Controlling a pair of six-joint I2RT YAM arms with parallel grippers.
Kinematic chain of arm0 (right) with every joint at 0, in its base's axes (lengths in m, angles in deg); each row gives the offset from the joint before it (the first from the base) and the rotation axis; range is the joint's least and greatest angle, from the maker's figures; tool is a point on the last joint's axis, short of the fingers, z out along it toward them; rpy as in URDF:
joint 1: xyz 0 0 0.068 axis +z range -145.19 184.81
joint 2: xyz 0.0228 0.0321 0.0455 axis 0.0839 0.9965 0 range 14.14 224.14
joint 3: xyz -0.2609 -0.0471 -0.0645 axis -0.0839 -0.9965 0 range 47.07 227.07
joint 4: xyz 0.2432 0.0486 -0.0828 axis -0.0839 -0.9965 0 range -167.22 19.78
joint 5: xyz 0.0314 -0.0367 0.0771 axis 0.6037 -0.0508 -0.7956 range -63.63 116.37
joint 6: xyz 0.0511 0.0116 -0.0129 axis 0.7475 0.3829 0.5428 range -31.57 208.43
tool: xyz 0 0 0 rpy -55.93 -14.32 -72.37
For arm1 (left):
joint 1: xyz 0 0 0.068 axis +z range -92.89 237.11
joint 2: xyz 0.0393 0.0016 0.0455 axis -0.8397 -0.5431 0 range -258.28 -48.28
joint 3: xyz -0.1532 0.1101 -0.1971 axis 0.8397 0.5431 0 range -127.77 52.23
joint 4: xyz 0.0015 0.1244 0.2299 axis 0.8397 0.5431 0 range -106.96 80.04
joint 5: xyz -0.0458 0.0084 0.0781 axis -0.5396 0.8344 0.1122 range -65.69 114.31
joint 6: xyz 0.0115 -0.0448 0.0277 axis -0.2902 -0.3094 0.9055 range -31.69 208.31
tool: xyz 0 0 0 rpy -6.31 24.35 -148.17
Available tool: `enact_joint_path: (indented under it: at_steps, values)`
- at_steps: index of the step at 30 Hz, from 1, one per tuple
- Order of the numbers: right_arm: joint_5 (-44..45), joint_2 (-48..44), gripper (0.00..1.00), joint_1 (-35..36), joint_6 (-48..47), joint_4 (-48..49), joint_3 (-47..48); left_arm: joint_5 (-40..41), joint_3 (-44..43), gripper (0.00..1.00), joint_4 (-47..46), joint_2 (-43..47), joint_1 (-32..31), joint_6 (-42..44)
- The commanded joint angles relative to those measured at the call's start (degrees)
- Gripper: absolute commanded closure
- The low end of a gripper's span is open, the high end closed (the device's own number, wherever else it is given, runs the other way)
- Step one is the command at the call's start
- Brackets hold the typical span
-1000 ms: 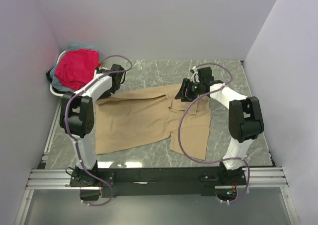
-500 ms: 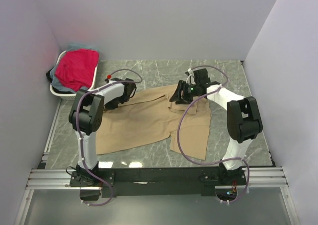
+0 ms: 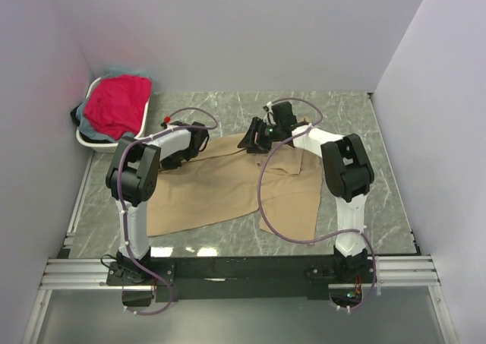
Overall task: Fold and stack the t-shirts
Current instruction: Fold the tshirt
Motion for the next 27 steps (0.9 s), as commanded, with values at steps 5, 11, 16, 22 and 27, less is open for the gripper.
enact_joint_path:
  at_steps: [5,11,16,22,27]
  values:
    - [8.5,4.6,0.43,0.9,1.5,1.1,6.3,0.6,-0.7,0.93,-1.3,1.3,0.1,-0.2]
    - [12.7,5.7,0.44,1.6,1.2,1.4,7.0,-0.3,-0.9,0.92,-2.1,2.4,0.1,0.7]
    - [14.5,7.1,0.46,2.1,1.3,1.0,8.7,-0.5,-1.4,0.93,-2.2,2.1,0.1,1.0]
    - [16.4,9.8,0.50,2.5,1.7,0.2,11.5,-0.2,-1.2,0.92,-1.9,2.0,0.1,1.0]
    - [16.9,10.7,0.54,3.0,1.6,-0.9,12.2,0.2,-1.4,0.92,-1.5,1.9,0.1,0.9]
